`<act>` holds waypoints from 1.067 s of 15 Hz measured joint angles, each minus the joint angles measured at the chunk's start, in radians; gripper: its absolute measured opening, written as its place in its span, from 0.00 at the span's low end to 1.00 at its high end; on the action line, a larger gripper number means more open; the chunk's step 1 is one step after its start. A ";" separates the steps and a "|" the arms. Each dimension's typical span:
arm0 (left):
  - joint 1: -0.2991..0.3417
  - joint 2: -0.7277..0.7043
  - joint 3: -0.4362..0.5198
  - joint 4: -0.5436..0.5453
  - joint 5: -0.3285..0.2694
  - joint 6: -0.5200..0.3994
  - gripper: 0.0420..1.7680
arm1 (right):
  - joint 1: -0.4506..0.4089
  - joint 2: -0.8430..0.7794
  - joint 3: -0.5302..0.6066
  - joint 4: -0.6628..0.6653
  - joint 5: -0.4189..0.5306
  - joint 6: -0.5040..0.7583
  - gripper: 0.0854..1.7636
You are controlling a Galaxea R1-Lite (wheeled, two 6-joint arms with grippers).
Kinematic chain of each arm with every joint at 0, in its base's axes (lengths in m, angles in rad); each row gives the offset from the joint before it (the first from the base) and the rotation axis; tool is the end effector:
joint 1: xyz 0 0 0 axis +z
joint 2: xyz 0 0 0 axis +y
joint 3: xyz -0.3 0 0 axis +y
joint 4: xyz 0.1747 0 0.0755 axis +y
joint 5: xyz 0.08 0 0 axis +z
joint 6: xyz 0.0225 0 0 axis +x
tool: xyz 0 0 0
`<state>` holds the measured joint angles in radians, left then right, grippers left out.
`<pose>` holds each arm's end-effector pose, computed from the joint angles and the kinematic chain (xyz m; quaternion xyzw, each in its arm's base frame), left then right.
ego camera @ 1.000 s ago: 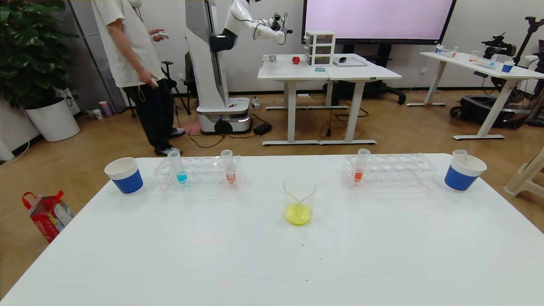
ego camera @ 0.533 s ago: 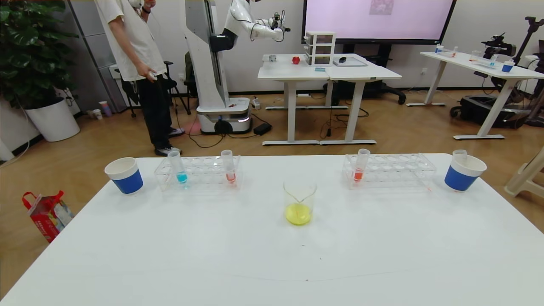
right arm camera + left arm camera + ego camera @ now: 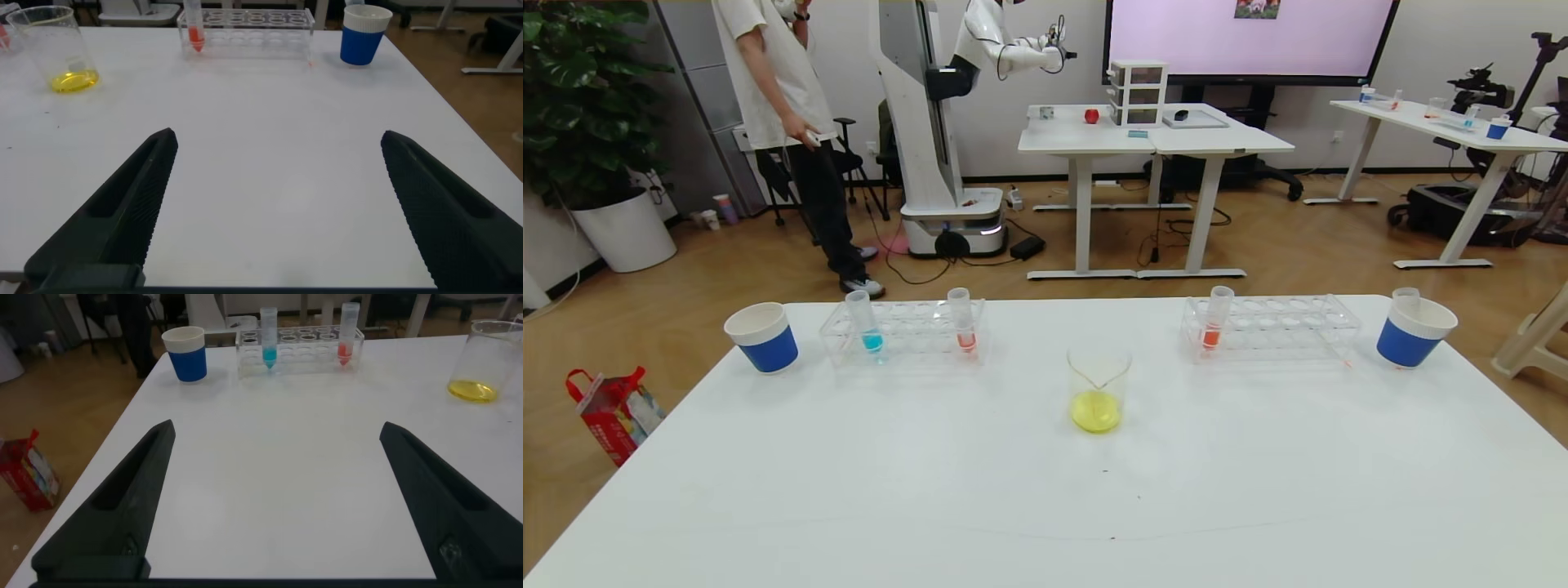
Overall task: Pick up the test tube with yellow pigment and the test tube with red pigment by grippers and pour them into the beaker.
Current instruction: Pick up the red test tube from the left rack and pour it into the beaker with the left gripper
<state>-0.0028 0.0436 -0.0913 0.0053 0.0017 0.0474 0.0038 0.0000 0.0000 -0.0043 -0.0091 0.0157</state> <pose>-0.0264 0.0001 0.1012 0.0236 -0.0212 0.0000 0.9995 -0.0228 -0.0003 0.0759 0.0079 -0.0022 -0.0026 1.0000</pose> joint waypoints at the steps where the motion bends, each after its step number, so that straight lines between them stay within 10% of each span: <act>1: -0.002 0.038 -0.034 -0.004 0.000 0.004 0.99 | 0.000 0.000 0.000 0.000 0.000 0.000 0.98; 5: -0.017 0.288 -0.188 -0.102 -0.001 -0.007 0.99 | 0.000 0.000 0.000 0.000 0.000 0.000 0.98; 13: -0.031 0.967 -0.310 -0.646 0.003 -0.055 0.99 | 0.000 0.000 0.000 0.000 0.000 0.000 0.98; 16: -0.100 1.200 -0.346 -0.799 0.091 -0.106 0.99 | 0.000 0.000 0.000 0.000 0.000 0.000 0.98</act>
<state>-0.1023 1.2440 -0.4377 -0.7932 0.0932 -0.0581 0.0043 0.0000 0.0000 -0.0038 -0.0091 0.0153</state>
